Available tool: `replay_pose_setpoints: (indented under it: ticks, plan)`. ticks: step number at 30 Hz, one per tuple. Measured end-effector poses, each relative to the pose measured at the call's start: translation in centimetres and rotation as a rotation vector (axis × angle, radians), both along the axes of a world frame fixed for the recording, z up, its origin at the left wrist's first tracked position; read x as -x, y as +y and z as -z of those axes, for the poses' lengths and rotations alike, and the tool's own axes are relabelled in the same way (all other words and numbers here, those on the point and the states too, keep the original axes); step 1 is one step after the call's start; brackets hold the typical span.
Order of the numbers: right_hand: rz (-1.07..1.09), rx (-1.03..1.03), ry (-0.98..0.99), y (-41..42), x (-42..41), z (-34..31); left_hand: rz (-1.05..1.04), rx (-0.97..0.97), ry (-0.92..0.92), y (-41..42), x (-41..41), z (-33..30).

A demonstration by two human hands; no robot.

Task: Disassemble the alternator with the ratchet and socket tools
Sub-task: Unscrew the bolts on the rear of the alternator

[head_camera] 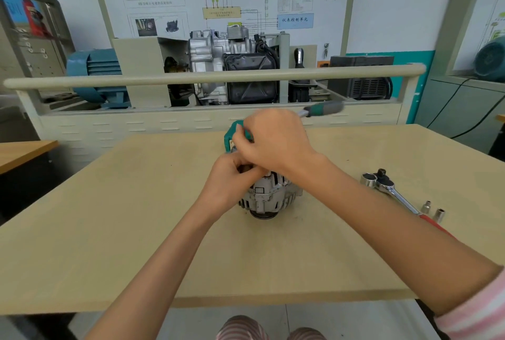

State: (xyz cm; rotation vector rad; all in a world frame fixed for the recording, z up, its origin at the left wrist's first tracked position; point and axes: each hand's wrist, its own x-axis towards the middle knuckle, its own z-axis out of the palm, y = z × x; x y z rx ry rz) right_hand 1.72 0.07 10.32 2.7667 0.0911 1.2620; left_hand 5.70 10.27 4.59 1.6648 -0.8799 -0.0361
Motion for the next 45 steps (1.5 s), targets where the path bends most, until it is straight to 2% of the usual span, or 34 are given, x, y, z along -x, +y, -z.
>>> replay_pose_setpoints:
  ticks: [2,4,7,9,12,13,15,20,25,28,30,33,34,36,38,40,43,45]
  plan:
    - [-0.27,-0.177,0.065,-0.8,0.0,-0.2,0.025,-0.01,-0.026,0.1,0.1,-0.3]
    - [-0.448,-0.339,0.108,-1.6,-0.1,-0.4,0.05,-0.01,-0.038,0.1,0.3,-0.6]
    - [-0.462,-0.38,0.114,-1.7,0.1,-0.4,0.023,0.029,-0.021,0.0,0.3,-0.5]
    - [-0.256,-0.237,0.087,-1.0,0.1,-0.1,-0.056,0.06,-0.009,-0.4,0.4,-0.1]
    - [0.289,-0.005,0.01,0.9,-0.1,0.1,-0.143,0.071,-0.003,-1.0,0.8,0.3]
    - [0.374,0.02,0.005,1.2,-0.2,0.1,-0.148,0.06,-0.014,-1.1,0.9,0.3]
    - [0.401,0.03,0.007,1.2,-0.2,0.0,-0.127,0.042,-0.038,-1.0,0.9,0.3]
    - [0.143,0.005,0.001,-0.5,-0.1,-0.2,-0.008,0.013,-0.058,-0.1,0.4,0.0]
    - [-0.456,-0.331,0.05,-1.4,-0.7,-0.2,0.027,-0.016,-0.068,0.1,0.3,-0.2]
    - [-0.52,-0.395,0.013,-1.1,-0.8,0.0,0.02,0.003,-0.027,0.1,0.3,-0.2]
    - [-0.401,-0.314,-0.016,-0.6,-0.5,0.2,-0.023,0.026,-0.011,-0.1,0.3,-0.1]
    - [0.183,-0.028,-0.066,0.5,-0.3,0.8,-0.108,0.043,-0.007,-0.7,0.3,0.3]
    - [0.314,0.002,-0.064,0.6,-0.3,0.8,-0.122,0.042,-0.013,-0.9,0.4,0.3]
    - [0.369,0.014,-0.052,0.7,-0.1,0.5,-0.123,0.032,-0.024,-1.0,0.5,0.4]
    - [0.276,0.005,-0.058,0.4,0.1,0.4,-0.083,0.019,-0.023,-0.8,0.5,0.3]
    - [0.073,-0.039,-0.071,0.0,0.2,0.4,-0.034,0.009,-0.015,-0.4,0.4,0.2]
    - [-0.292,-0.253,-0.028,-0.6,0.1,0.3,0.008,-0.024,-0.048,-0.1,0.4,-0.1]
    - [-0.454,-0.356,-0.005,-1.1,-0.2,0.2,0.048,-0.045,-0.072,0.1,0.2,-0.3]
